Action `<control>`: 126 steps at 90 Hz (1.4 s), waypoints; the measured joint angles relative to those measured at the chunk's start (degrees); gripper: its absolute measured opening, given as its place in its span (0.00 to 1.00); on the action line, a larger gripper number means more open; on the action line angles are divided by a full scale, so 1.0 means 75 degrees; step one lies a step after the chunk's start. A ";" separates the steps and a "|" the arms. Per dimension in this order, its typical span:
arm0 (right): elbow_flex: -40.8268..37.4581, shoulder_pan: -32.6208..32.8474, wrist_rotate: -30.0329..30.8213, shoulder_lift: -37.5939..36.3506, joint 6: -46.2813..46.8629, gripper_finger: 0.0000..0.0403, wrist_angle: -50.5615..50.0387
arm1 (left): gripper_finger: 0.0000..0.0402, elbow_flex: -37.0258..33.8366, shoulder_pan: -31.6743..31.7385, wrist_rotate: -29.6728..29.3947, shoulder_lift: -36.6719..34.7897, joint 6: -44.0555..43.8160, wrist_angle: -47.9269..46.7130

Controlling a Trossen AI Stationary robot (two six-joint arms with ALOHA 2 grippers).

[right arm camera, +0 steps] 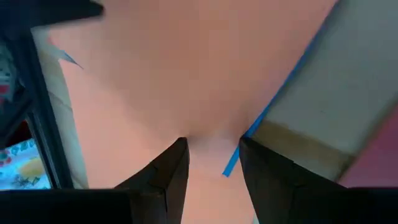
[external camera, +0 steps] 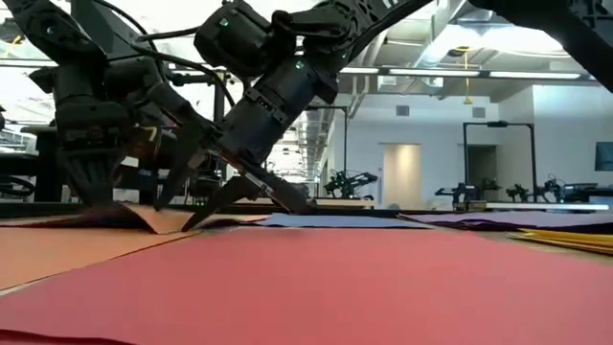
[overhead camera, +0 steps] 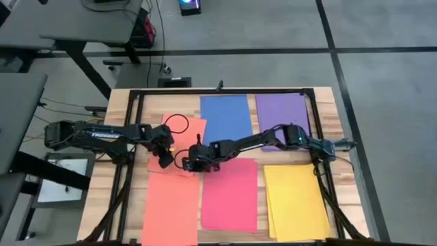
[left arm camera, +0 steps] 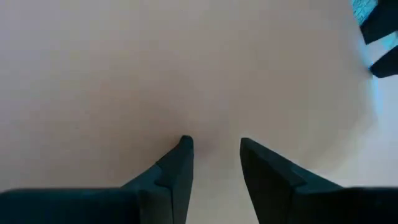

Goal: Organize paper
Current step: Stack the orange paper on the bottom left light orange papers

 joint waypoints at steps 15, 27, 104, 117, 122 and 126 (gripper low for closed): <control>0.0000 -0.0066 0.0033 0.0002 -0.0160 0.34 0.0705 | 0.29 0.0003 0.0000 0.0000 0.0000 0.0001 -0.0001; 0.0003 -0.0070 0.0033 0.0002 -0.0200 0.34 0.1336 | 0.29 0.0003 0.0000 0.0000 0.0000 0.0031 -0.0003; 0.0006 -0.0361 0.1050 0.0002 -0.1994 0.34 0.1378 | 0.29 0.0006 0.0000 -0.0006 0.0000 0.0073 -0.0003; 0.0006 -0.0331 0.0865 0.0002 -0.2562 0.34 0.1652 | 0.29 0.0006 0.0000 -0.0006 0.0000 0.0071 -0.0003; 0.0006 -0.0346 0.0845 0.0002 -0.2721 0.34 0.1626 | 0.29 0.0006 0.0000 -0.0006 0.0000 0.0070 -0.0003; 0.0006 -0.0350 0.0836 0.0002 -0.2887 0.34 0.1623 | 0.29 0.0006 0.0000 -0.0006 0.0000 0.0067 -0.0003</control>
